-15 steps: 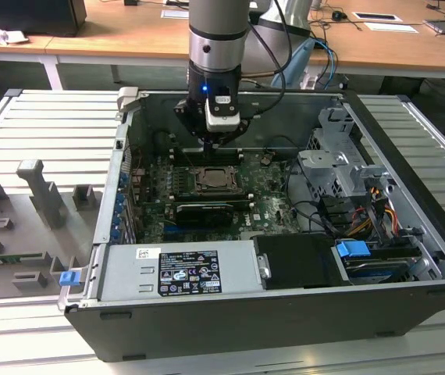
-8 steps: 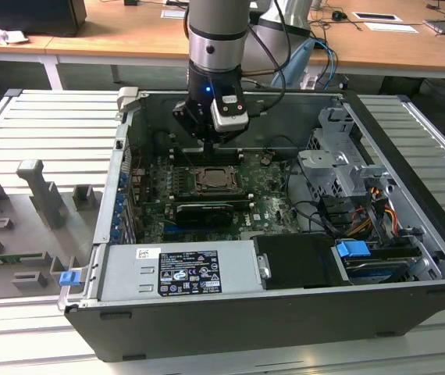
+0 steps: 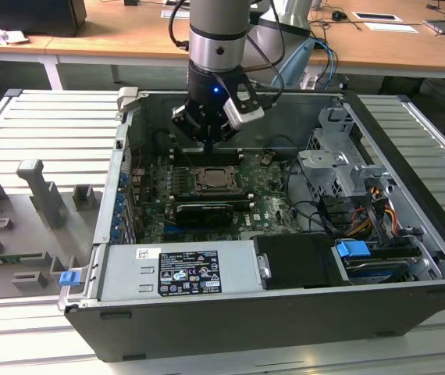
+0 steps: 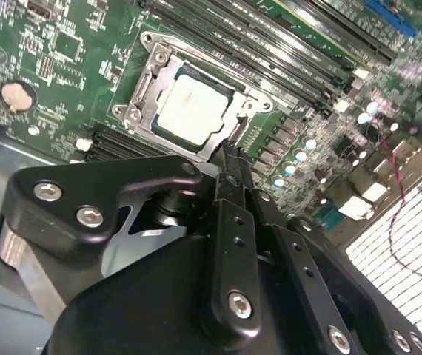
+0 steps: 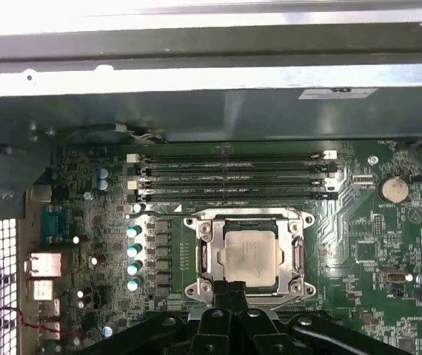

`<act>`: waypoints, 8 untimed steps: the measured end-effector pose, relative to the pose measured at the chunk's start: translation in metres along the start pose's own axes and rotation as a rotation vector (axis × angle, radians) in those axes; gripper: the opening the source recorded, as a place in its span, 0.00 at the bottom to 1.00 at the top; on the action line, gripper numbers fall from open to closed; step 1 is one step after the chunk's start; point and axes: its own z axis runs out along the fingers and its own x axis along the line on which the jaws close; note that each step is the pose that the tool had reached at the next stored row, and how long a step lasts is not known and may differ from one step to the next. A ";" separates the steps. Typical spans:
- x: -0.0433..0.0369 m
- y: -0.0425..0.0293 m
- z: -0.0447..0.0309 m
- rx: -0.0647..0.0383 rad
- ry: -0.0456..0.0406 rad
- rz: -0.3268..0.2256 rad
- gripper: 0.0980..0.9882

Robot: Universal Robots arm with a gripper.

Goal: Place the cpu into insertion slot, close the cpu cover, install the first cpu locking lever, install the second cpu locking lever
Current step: 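Install the first cpu locking lever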

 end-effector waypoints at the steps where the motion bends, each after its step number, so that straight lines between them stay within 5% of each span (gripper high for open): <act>1: 0.0001 0.0000 0.0000 0.000 0.0007 -0.019 0.01; 8: 0.0062 0.0000 0.0002 0.001 0.0013 -0.039 0.01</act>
